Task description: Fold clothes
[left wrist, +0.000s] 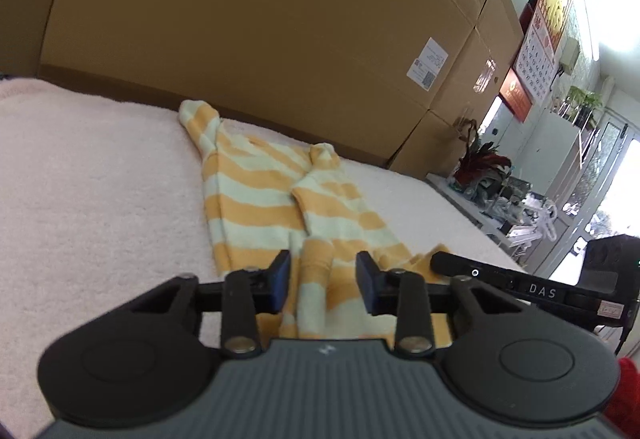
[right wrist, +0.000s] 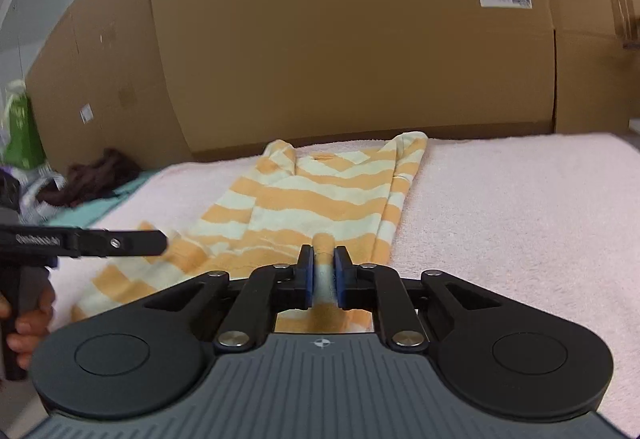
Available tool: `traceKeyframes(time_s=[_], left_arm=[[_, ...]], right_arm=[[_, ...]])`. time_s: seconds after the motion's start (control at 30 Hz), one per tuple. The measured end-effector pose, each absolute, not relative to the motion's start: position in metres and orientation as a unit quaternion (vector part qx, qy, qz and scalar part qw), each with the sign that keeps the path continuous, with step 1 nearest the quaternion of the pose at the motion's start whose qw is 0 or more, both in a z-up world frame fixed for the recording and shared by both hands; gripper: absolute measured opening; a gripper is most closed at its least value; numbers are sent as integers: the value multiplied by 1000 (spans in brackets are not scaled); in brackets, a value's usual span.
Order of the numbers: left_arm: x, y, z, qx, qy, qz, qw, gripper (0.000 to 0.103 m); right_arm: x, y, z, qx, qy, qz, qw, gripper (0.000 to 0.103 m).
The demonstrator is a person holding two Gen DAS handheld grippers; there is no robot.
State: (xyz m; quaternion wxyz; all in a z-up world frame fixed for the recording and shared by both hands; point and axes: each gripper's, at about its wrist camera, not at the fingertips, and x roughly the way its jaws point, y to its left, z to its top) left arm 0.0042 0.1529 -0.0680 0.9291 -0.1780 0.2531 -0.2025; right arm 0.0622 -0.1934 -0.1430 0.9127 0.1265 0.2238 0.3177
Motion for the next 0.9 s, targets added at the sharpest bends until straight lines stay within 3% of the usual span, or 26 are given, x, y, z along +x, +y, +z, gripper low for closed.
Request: traceKeyframes(time_s=[0.1, 0.2, 0.23, 0.27, 0.33, 0.43, 0.57, 0.63, 0.67, 0.73, 0.77, 0.9], left_arm=[[21, 156, -74, -197, 277, -195, 920, 36], [25, 164, -78, -218, 277, -192, 916, 43], [23, 166, -77, -222, 271, -189, 917, 44], [17, 170, -75, -223, 257, -183, 922, 48], [3, 177, -70, -226, 228, -167, 932, 53], [-22, 196, -63, -263, 184, -153, 935, 54], [-40, 187, -53, -263, 164, -221, 925, 55], [-39, 167, -53, -229, 174, -254, 923, 66], [-34, 160, -57, -223, 186, -253, 923, 69], [-21, 149, -70, -222, 214, -245, 919, 69], [-16, 146, -74, -223, 218, -242, 919, 67], [-4, 137, -77, -213, 228, -234, 921, 72]], right_arm=[[82, -206, -153, 200, 276, 297, 892, 11], [83, -209, -157, 193, 267, 305, 894, 10], [80, -209, -156, 186, 261, 303, 897, 16], [76, -210, -153, 180, 251, 295, 904, 32], [66, -216, -147, 179, 217, 260, 924, 44], [60, -229, -140, 211, 189, 279, 917, 37], [64, -214, -137, 218, 210, 359, 883, 35], [78, -201, -144, 222, 253, 374, 864, 34], [86, -200, -150, 232, 278, 359, 860, 29], [98, -214, -165, 302, 303, 330, 842, 5], [103, -223, -171, 329, 308, 328, 830, 0], [91, -224, -174, 313, 297, 335, 837, 0]])
